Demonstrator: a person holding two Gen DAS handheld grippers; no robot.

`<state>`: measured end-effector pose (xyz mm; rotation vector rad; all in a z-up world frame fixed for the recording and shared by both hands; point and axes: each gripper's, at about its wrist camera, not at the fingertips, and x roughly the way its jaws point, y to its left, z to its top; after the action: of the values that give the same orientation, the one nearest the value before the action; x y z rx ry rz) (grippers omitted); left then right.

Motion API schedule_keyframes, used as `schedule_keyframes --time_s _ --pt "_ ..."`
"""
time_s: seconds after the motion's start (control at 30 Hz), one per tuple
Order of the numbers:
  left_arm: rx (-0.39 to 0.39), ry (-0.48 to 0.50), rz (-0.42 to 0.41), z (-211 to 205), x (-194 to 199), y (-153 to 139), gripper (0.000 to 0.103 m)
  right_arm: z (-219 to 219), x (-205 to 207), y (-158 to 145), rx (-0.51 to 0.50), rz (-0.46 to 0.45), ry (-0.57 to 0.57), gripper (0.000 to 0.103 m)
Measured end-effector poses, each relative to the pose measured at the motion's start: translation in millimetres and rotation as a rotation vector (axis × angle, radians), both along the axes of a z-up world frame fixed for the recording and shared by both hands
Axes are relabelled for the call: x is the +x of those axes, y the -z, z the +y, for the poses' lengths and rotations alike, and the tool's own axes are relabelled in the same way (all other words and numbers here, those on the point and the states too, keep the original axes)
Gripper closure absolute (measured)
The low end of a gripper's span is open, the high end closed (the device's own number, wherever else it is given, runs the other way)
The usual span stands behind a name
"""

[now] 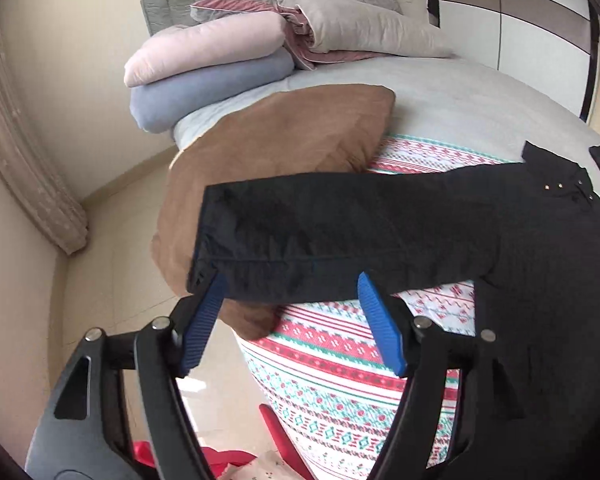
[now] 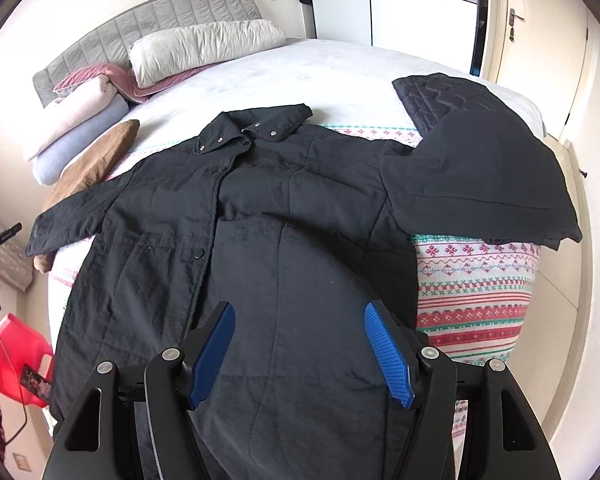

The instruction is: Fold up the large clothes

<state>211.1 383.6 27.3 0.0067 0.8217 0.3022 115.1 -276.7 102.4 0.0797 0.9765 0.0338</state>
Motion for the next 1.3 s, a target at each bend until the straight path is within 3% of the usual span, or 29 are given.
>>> schedule_keyframes --time_s 0.17,0.3,0.47,0.57,0.87,1.0,1.13,1.17,1.23,1.3 --pt "-0.030 0.180 0.042 -62 -14 6 0.026 -19 -10 -3 -0.036 0.015 0.020 0.034" --pt "0.084 0.311 0.059 -115 7 3 0.026 -28 11 -12 -0.087 0.020 0.007 0.034" --pt "0.180 0.420 0.084 -159 68 1 0.025 -24 82 -19 -0.195 0.048 -0.108 0.033" --pt "0.196 0.449 0.103 -179 121 7 0.025 -22 139 -14 -0.241 0.057 -0.154 0.029" --pt "0.131 0.442 0.170 -202 284 75 0.026 -52 313 75 -0.189 0.166 -0.163 0.026" --pt "0.051 0.436 0.178 -190 323 102 0.026 -85 359 116 -0.149 0.201 -0.095 0.026" --pt "-0.093 0.489 0.203 -183 338 120 0.026 -115 375 160 -0.086 0.277 -0.052 0.026" --pt "-0.124 0.497 0.212 -182 339 123 0.029 -117 373 166 -0.069 0.272 -0.052 0.026" --pt "-0.198 0.502 0.221 -181 335 124 0.046 -114 366 167 -0.076 0.226 -0.054 0.030" --pt "-0.195 0.505 0.212 -186 323 120 0.071 -106 357 163 -0.098 0.210 -0.058 0.058"
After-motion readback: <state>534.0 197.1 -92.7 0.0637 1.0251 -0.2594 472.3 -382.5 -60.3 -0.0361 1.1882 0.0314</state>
